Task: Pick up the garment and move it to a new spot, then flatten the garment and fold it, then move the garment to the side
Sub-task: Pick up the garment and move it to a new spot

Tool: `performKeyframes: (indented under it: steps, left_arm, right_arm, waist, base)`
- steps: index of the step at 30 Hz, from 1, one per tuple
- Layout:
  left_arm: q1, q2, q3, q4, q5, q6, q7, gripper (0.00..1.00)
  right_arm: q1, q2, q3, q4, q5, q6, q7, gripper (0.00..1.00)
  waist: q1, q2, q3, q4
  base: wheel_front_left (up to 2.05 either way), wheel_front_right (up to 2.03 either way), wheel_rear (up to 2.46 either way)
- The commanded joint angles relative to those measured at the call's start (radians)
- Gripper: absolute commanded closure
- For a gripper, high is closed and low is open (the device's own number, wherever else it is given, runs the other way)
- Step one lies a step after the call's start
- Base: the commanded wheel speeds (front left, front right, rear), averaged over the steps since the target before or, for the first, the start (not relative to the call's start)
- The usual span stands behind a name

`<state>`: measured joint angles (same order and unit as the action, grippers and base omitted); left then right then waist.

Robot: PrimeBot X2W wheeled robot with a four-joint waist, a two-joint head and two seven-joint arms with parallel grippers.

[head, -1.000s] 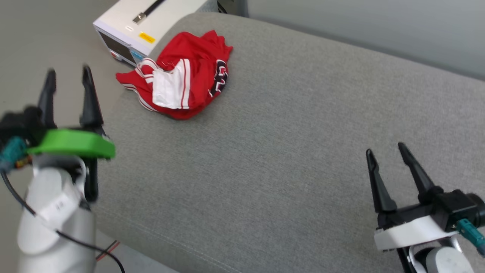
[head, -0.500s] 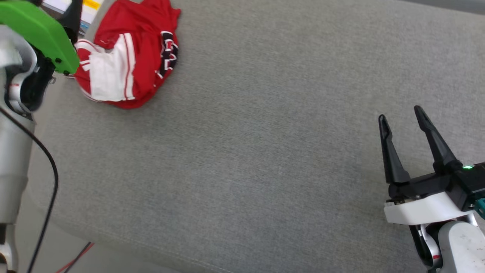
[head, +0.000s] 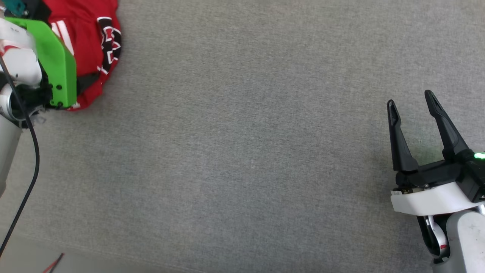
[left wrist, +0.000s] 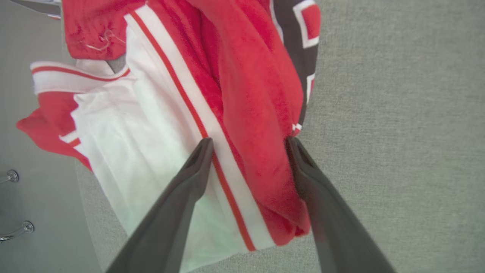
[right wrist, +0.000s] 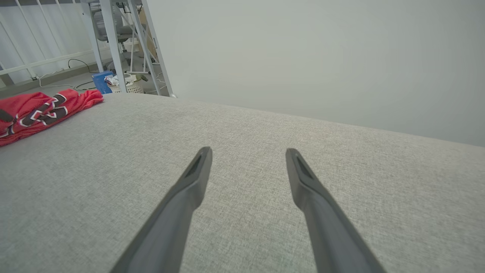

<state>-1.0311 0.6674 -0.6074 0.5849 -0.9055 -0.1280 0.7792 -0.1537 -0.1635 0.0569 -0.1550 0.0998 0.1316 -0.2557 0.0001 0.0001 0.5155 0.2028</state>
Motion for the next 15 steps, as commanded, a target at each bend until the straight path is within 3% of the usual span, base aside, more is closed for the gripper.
performKeyframes:
  steps: [1, 8, 10, 11, 15]
  left_arm:
    - [0.01, 0.006, -0.014, 0.022, -0.005, -0.003, 0.008, 0.0]
    - [0.062, -0.028, -0.085, 0.137, -0.022, -0.003, 0.004, 0.0]
    - [0.061, -0.03, -0.098, 0.145, -0.022, -0.003, -0.027, 0.92]
    - [0.059, -0.028, -0.107, 0.145, -0.018, -0.003, -0.043, 1.0]
    - [0.023, -0.006, -0.134, 0.117, -0.002, -0.003, -0.155, 1.0]
  right_arm:
    - [-0.021, -0.004, 0.0, -0.005, 0.0, -0.001, -0.006, 0.0]
    - [-0.025, -0.006, -0.001, 0.002, 0.003, -0.001, -0.006, 0.0]
    - [-0.02, -0.005, -0.006, 0.005, 0.002, -0.001, -0.006, 0.0]
    - [-0.017, -0.005, -0.008, 0.007, 0.002, -0.001, -0.006, 0.0]
    - [-0.003, -0.001, -0.013, 0.013, 0.004, -0.001, -0.006, 0.0]
  waist:
    - [-0.0001, -0.0001, 0.031, -0.028]
    - [-0.0001, -0.0001, 0.041, -0.036]
    - [-0.0001, -0.0001, 0.033, -0.033]
    - [-0.0001, -0.0001, 0.026, -0.03]
    - [-0.0001, -0.0001, -0.021, -0.016]
  base:
    - [0.0, 0.0, 0.0]
    - [0.0, 0.0, 0.0]
    - [0.0, 0.0, 0.0]
    - [0.0, 0.0, 0.0]
    - [0.0, 0.0, 0.0]
